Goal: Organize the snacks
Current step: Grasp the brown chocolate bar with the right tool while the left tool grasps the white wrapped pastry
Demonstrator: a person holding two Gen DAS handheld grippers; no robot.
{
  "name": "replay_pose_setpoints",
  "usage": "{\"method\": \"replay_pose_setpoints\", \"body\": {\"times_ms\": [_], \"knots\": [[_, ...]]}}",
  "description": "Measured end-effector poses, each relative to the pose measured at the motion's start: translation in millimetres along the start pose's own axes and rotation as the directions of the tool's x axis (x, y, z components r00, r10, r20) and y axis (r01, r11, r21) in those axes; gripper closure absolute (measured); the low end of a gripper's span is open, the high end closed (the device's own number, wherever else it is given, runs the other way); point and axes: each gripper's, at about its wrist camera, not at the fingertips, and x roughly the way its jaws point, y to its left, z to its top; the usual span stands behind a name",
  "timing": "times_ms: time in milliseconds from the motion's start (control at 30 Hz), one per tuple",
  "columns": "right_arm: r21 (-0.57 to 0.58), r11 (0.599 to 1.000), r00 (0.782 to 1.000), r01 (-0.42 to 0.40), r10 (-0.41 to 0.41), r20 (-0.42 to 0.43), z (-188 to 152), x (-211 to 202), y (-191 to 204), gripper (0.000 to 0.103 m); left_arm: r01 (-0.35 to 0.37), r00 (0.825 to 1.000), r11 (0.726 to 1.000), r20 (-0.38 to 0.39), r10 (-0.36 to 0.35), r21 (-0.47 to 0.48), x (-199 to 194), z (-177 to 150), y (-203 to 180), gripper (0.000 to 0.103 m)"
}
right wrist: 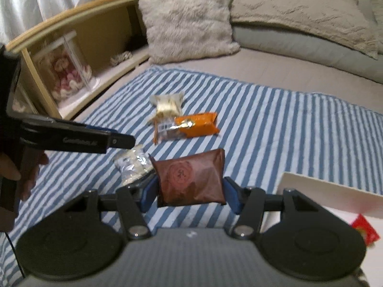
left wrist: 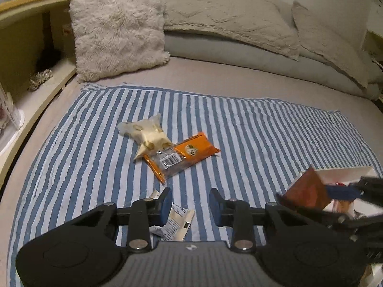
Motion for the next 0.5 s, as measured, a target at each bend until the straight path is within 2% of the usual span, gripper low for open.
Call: {"method": "replay_pose_setpoints", "body": {"times_ms": [33,67,100,167,300,500], "knots": [[0.007,1.0,1.0,0.004,-0.004,0.009,1,-6,-4,0.039,-0.01,1.0,1.0,0.006,0.01,0.009,0,-1,-3,0.063],[0.013,1.0,1.0,0.007,-0.007,0.018,1,-12,-7,0.039,-0.023,1.0,1.0,0.005,0.023,0.02,2,-2,-5,0.054],[0.021,1.0,1.0,0.01,-0.011,0.025,1,-18,-9,0.039,-0.038,0.999,0.998,0.001,0.038,0.039,5,-3,-7,0.04],[0.038,0.999,0.999,0.022,-0.024,0.038,1,-29,-16,0.039,-0.06,0.998,0.995,0.006,0.059,0.086,12,-7,-10,0.022],[0.072,0.997,0.998,0.026,-0.03,0.061,1,-45,-26,0.039,-0.088,0.996,0.977,-0.009,0.091,0.193,34,-13,-9,0.02],[0.07,0.997,0.996,0.008,-0.014,0.086,-7,-71,-34,0.039,-0.067,0.996,0.965,-0.036,0.078,0.253,64,-19,6,0.017]]}}
